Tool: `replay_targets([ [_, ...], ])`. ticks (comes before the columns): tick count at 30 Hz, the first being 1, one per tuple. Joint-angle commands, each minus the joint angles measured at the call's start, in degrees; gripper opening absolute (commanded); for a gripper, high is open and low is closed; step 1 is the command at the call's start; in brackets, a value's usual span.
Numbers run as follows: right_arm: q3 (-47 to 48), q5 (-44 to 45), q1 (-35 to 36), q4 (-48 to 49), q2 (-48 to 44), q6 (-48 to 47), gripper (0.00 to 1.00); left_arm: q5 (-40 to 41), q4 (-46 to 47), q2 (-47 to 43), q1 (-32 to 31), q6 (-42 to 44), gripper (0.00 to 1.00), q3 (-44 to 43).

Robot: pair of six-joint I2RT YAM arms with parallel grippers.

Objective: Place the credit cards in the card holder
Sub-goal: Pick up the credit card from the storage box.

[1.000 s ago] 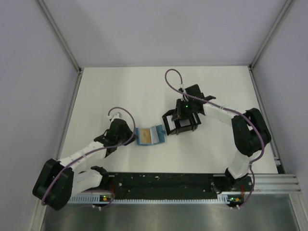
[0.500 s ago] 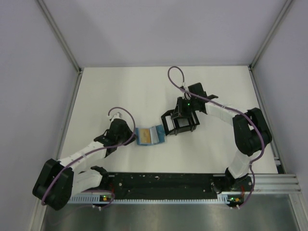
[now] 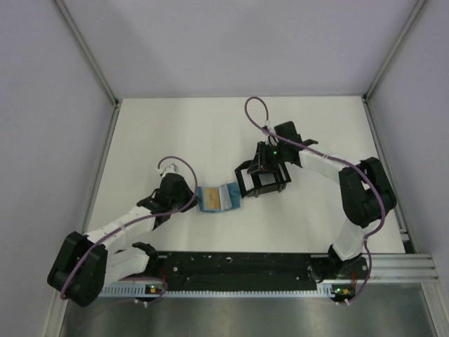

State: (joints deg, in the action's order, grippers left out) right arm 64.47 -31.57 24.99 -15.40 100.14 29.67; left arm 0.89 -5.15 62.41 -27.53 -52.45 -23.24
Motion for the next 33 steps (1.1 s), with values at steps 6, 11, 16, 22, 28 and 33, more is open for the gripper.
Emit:
replay_targets([
  [6,-0.13,3.19,-0.39,0.72,-0.65,-1.19,0.57,-0.62,1.98,0.61,0.19,0.50,0.00,-1.63],
  [11,-0.48,-0.32,-0.38,1.77,3.13,-0.32,0.60,-0.62,2.16,0.69,0.28,0.33,0.00,-1.63],
  [16,-0.22,-1.30,0.41,2.21,4.63,-0.40,0.61,-0.62,2.42,0.87,0.19,0.33,0.00,-1.72],
  [22,-0.39,-1.91,0.49,3.01,3.05,-0.40,0.51,-0.62,2.42,0.96,0.19,0.24,0.00,-1.72],
  [28,-0.48,-3.14,0.41,3.09,1.82,-0.14,0.43,-0.62,2.51,0.96,0.19,0.41,0.00,-1.72],
  [33,-0.39,-3.50,0.41,3.09,1.11,-0.05,0.43,-0.62,2.69,1.13,0.28,0.33,0.00,-1.72],
])
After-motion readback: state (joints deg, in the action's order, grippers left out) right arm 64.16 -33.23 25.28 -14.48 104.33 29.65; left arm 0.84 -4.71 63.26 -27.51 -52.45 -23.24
